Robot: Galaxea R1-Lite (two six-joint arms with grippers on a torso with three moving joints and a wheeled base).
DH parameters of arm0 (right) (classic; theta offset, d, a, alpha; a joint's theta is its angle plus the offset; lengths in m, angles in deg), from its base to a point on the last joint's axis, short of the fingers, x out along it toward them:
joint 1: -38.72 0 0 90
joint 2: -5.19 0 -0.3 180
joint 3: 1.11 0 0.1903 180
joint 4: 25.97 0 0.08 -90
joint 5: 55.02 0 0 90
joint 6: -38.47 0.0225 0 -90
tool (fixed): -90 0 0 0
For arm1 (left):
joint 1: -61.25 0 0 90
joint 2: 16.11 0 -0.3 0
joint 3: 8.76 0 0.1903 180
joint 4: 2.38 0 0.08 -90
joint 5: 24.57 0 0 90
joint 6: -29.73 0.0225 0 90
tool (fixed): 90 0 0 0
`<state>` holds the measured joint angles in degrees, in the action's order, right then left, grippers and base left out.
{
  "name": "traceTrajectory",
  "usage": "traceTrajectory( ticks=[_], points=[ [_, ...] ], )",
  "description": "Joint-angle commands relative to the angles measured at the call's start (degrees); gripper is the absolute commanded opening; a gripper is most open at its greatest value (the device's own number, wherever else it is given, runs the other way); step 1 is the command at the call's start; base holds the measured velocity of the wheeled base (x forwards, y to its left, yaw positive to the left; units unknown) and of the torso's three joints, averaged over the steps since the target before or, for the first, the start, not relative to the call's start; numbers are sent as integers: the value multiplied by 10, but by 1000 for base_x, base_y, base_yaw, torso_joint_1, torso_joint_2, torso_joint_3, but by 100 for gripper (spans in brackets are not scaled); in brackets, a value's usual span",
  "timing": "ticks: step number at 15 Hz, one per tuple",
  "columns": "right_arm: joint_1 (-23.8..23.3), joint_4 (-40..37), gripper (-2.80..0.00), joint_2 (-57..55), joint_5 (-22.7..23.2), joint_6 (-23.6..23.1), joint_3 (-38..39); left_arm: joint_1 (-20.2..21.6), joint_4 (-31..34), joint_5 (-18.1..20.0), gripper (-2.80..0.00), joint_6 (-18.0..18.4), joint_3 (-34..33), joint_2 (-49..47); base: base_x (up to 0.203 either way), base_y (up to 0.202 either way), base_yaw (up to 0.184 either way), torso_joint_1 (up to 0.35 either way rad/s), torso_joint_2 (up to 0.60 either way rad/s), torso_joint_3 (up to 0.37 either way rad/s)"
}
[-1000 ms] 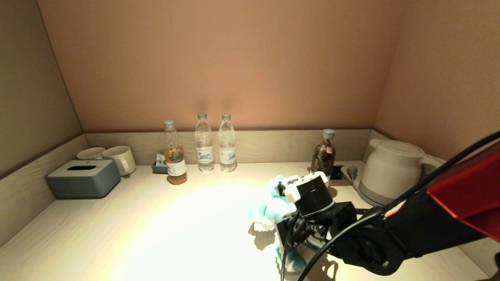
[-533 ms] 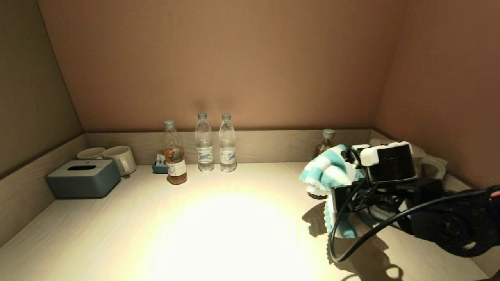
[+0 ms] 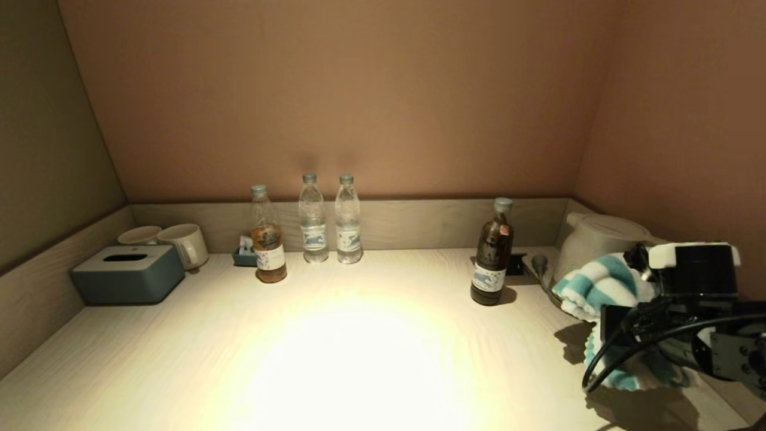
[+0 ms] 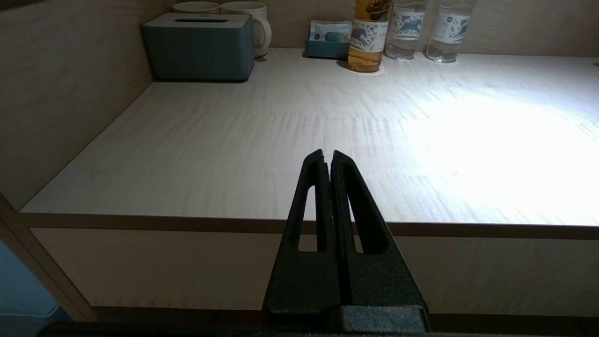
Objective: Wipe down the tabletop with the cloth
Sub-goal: Place the tablecloth
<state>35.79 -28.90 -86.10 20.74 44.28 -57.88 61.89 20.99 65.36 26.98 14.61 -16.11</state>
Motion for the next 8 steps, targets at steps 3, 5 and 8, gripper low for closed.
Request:
traceTrajectory(
  ticks=[3,5,8],
  points=[
    [-16,3,-280,-2,0,5,57,0,0,0,-280,-1,0,-1,0,0,0,0,0,0],
    [-17,2,-280,-8,1,7,68,0,0,0,-280,-1,0,-1,0,0,0,0,0,0],
    [-22,3,-280,-14,3,7,75,0,0,0,-280,-1,0,-1,0,0,0,0,0,0]
  ],
)
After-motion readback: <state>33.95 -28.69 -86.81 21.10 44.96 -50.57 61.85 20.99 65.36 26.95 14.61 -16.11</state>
